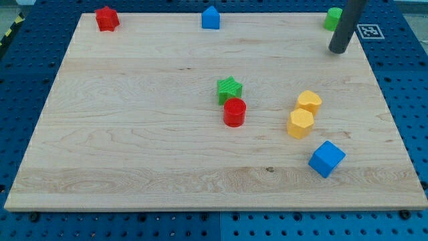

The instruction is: Push the yellow hexagon closer to the red circle

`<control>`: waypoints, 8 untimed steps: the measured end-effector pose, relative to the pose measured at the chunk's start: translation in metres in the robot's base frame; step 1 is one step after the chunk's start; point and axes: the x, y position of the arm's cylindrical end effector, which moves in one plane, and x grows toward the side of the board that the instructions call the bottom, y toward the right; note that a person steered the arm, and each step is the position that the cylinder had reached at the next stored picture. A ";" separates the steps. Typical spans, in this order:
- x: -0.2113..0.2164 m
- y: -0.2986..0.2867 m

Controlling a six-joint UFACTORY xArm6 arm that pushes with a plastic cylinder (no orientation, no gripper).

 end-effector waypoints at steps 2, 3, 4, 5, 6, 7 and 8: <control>0.022 -0.001; 0.066 0.001; 0.124 0.001; 0.170 -0.001; 0.174 -0.028; 0.174 -0.071; 0.178 -0.109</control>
